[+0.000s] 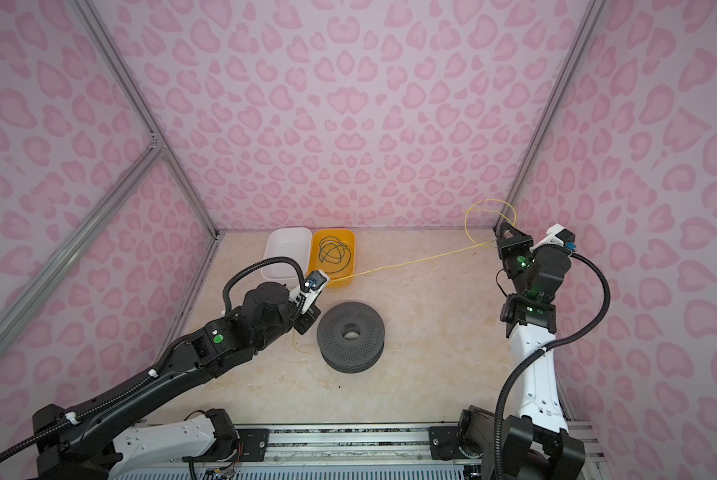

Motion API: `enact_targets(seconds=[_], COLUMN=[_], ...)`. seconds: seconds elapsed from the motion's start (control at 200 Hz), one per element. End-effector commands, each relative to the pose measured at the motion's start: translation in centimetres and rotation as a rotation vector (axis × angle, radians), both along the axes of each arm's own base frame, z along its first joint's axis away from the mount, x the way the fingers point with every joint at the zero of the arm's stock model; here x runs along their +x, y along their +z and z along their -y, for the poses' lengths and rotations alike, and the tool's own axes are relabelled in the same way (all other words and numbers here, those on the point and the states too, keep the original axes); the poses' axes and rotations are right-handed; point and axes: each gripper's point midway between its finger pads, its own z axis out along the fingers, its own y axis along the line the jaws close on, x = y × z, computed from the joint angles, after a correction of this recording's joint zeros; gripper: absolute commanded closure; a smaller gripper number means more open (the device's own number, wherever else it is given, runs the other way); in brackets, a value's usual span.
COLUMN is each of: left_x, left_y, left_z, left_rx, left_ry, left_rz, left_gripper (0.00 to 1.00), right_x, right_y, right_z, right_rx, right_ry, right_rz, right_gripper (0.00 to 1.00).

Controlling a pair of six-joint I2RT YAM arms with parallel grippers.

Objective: Wrap the cables
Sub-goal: 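Stretch the yellow cable with the right gripper toward the far corner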

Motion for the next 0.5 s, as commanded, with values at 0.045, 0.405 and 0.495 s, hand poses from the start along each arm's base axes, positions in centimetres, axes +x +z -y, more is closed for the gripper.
enact_targets(seconds=[0.045, 0.405, 0.495], left_x=[0.2, 0.5, 0.8], left_y=[-2.2, -2.5, -2.0], left_z=[-3.7, -5.9, -5.9], left_rx=[0.137, 0.172, 0.171], left_ry=[0.123, 0.222, 0.232], left_rz=[-0.032, -0.002, 0.006], left_gripper=[0.96, 0.97, 0.95], right_x=[-0.2, 0.0, 0.1], right_y=[1.5, -0.4, -1.0], right_z=[2.4, -0.3, -2.2], right_rx=[0.007, 0.032, 0.010], right_ry=[-0.118, -0.016, 0.018], right_rz=[0.087, 0.061, 0.041], right_gripper=[1.00, 1.00, 1.00])
